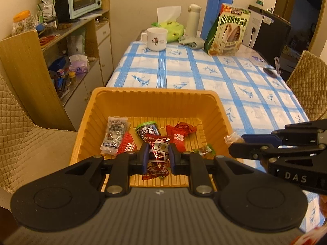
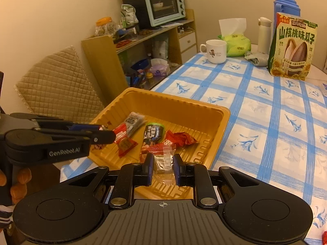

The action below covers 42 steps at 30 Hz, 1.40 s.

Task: Organize snacks
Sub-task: 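Open both grippers to drop the two candies into the orange tray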

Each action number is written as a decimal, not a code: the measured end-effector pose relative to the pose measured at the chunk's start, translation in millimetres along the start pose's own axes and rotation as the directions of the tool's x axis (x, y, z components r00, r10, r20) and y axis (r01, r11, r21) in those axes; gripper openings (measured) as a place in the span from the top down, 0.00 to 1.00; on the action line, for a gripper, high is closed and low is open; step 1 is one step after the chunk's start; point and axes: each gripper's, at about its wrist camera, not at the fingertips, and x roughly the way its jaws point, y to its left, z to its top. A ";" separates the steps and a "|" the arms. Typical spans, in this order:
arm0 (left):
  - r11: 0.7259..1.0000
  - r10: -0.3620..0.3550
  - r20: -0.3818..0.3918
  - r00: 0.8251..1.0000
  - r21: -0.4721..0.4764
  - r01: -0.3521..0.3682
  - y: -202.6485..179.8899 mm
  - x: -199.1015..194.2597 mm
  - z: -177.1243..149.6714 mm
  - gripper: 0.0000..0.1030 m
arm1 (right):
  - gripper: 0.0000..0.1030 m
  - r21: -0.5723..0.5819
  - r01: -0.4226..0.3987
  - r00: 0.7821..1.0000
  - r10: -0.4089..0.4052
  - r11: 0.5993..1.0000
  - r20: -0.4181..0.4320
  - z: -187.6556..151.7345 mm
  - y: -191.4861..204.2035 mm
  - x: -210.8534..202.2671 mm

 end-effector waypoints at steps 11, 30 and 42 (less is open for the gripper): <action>1.000 -0.004 -0.084 0.996 0.016 0.005 11.0 39.8 -4.9 0.82 | 0.80 0.016 0.022 0.999 -0.022 1.000 -0.032 3.7 -2.0 23.1; 0.999 -0.026 -0.095 0.995 0.019 0.027 24.3 34.1 -0.9 0.60 | 0.80 0.015 0.022 0.998 -0.021 1.000 -0.066 6.5 -0.8 43.0; 1.000 -0.019 -0.103 0.995 0.014 0.020 30.0 33.5 1.7 0.57 | 0.80 -0.002 0.025 0.992 -0.025 1.000 -0.123 6.4 3.4 68.9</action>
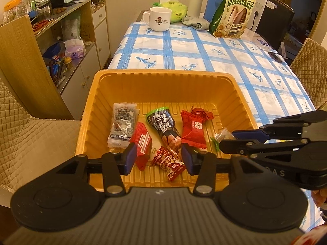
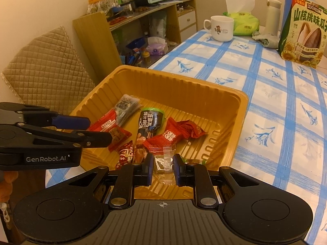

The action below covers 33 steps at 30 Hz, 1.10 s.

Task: Organize snacks
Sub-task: 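Open both grippers to drop the two candies into the orange tray, then move both tools away from the tray back over the remaining candies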

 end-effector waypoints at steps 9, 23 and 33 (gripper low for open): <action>1.000 0.020 -0.008 1.000 -0.012 -0.020 6.8 0.7 -1.3 0.53 | 0.80 -0.007 0.006 1.000 -0.006 1.000 -0.017 1.5 3.8 11.7; 0.997 0.068 0.005 0.998 -0.020 -0.068 9.9 -5.2 1.1 0.33 | 0.31 -0.010 0.015 1.000 -0.015 1.000 0.025 4.7 2.2 5.3; 0.997 0.082 0.053 0.995 -0.016 -0.081 -3.0 -21.4 4.7 0.20 | 0.24 0.020 0.018 0.997 -0.020 1.000 0.073 2.4 -5.1 -21.5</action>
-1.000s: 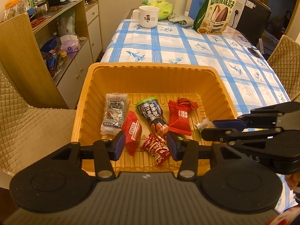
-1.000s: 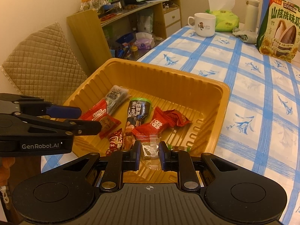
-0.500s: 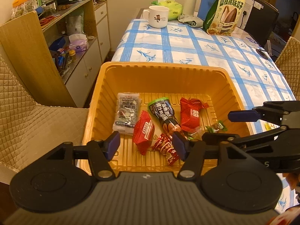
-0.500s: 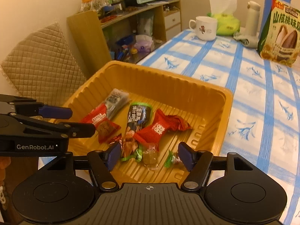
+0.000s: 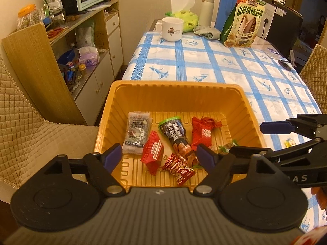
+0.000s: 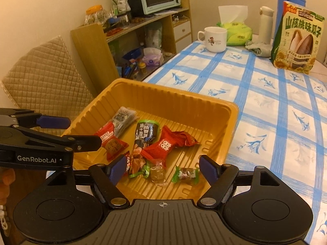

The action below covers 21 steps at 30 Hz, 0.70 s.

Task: Organize snacks
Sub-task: 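Move both tools away from the tray back over the remaining candies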

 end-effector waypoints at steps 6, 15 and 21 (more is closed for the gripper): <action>1.000 0.012 0.031 0.999 0.000 -0.012 -12.2 -16.7 -0.3 0.16 | 0.16 0.018 -0.007 0.999 0.007 1.000 0.033 -1.5 -7.6 -25.5; 1.000 0.011 0.063 0.998 -0.008 -0.010 -36.6 -48.3 -8.9 0.13 | 0.14 0.069 -0.018 0.997 0.012 0.997 0.083 -16.4 -30.6 -73.8; 1.000 -0.008 0.071 0.997 0.002 0.008 -66.8 -65.8 -21.6 0.13 | 0.14 0.096 -0.013 0.995 0.003 0.995 0.100 -36.7 -52.4 -108.8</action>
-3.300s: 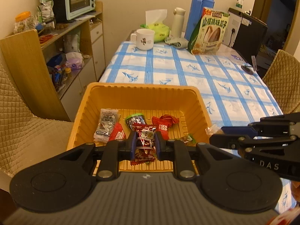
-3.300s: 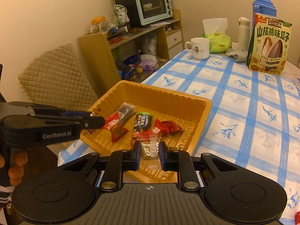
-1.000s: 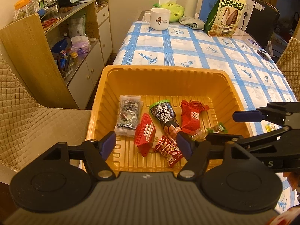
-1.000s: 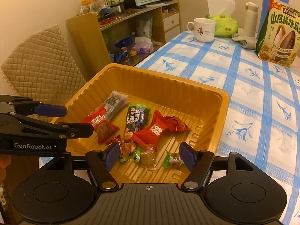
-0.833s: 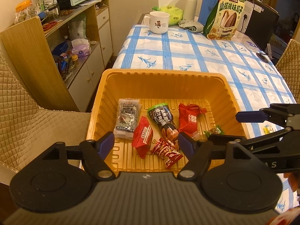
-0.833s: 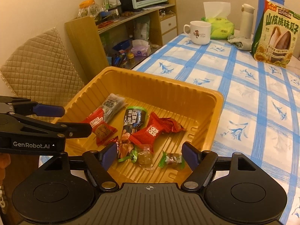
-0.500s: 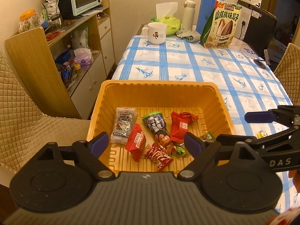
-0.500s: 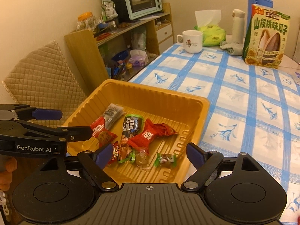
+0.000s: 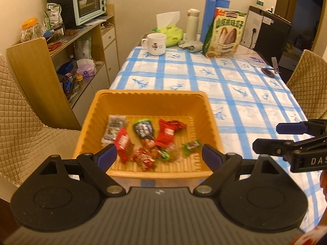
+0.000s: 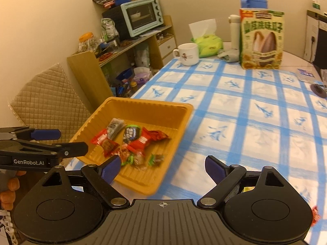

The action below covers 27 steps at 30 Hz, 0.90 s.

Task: Organize snacks
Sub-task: 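Move both tools away from the tray back over the remaining candies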

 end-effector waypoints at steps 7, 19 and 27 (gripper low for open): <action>0.999 -0.026 -0.015 1.000 0.029 0.027 -37.2 -14.0 -16.9 0.13 | 0.14 0.028 0.033 0.999 -0.033 0.999 0.007 -25.9 -31.3 -42.0; 0.987 -0.120 -0.063 0.991 0.097 0.126 -119.9 -17.7 -50.8 0.14 | 0.14 0.103 0.104 0.994 -0.102 0.989 -0.028 -83.8 -88.6 -99.9; 0.969 -0.174 -0.094 0.980 0.161 0.187 -173.9 -7.5 -66.7 0.16 | 0.14 0.163 0.162 0.987 -0.157 0.973 -0.042 -115.2 -126.2 -129.2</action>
